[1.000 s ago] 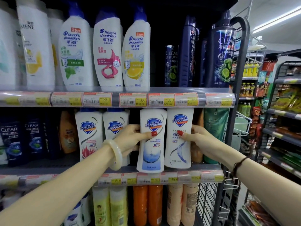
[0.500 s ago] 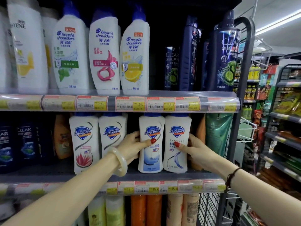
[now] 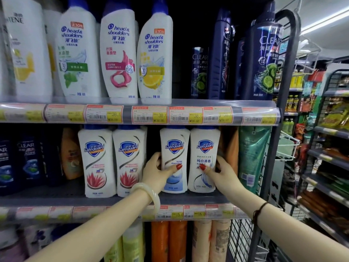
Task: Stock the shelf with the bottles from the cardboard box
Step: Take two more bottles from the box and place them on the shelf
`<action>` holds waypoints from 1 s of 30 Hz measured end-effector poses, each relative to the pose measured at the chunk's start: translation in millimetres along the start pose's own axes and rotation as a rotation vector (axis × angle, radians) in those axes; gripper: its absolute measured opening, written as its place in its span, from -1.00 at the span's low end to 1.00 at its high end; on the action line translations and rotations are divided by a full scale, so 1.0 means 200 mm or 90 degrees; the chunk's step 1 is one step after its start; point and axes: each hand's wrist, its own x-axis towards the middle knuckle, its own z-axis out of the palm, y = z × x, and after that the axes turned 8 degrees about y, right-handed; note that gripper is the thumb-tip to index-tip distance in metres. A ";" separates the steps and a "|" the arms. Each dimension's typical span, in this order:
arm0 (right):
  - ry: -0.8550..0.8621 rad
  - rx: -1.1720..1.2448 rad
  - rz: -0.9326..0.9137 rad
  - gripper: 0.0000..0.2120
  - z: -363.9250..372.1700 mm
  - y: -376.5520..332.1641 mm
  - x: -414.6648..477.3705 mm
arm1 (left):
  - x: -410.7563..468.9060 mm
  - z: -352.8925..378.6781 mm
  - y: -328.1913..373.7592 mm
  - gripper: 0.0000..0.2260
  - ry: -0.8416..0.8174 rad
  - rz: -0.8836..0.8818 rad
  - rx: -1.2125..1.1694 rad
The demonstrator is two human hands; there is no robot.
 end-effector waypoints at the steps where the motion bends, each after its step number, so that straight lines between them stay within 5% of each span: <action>1: 0.001 0.006 0.007 -0.73 0.01 0.01 0.01 | 0.01 0.00 -0.01 -0.52 -0.001 0.000 0.000; 20: 0.025 -0.051 0.019 -0.64 0.15 0.04 0.19 | 0.21 0.07 -0.13 -0.49 0.033 0.001 0.068; 30: 0.003 -0.221 0.075 -0.64 0.14 0.00 0.18 | 0.17 0.06 -0.06 -0.54 0.016 -0.012 0.133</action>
